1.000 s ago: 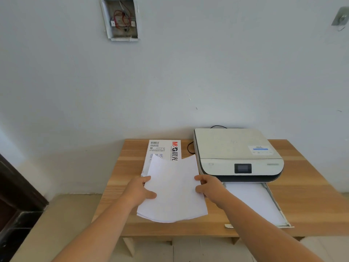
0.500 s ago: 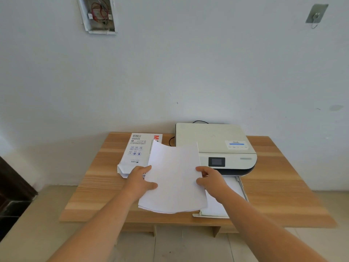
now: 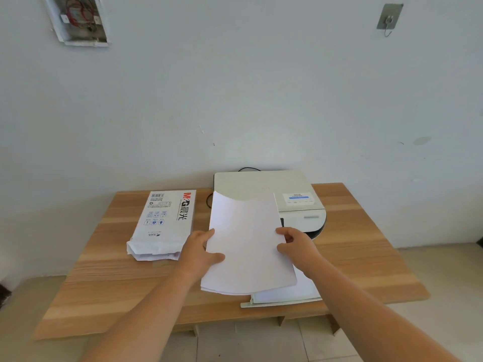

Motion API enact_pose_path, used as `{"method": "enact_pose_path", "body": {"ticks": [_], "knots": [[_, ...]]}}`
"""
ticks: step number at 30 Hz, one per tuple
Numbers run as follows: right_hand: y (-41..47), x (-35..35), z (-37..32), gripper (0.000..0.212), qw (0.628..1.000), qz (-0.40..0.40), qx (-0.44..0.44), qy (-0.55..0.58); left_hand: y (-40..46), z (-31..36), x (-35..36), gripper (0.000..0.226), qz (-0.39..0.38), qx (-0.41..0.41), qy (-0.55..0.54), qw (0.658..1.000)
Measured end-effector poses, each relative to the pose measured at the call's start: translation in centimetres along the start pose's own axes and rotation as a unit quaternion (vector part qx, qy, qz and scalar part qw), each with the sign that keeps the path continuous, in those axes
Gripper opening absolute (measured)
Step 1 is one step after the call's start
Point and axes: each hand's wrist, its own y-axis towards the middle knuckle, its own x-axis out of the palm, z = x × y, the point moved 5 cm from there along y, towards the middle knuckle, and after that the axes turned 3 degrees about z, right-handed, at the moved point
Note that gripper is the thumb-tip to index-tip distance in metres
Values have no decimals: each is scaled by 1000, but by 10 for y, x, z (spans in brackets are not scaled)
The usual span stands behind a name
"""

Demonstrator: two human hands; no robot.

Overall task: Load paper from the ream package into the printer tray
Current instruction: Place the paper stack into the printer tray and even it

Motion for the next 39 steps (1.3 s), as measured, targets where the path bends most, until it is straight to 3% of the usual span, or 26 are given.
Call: {"method": "enact_pose_path", "body": {"ticks": [13, 29, 39], "knots": [[24, -38, 6, 45, 999, 39, 13, -8, 29, 25, 35, 76, -28, 17, -19, 999], [70, -95, 38, 44, 998, -40, -38, -5, 6, 57, 98, 75, 52, -36, -27, 998], [66, -106, 81, 44, 998, -69, 9, 12, -9, 41, 135, 77, 35, -81, -57, 995]]}}
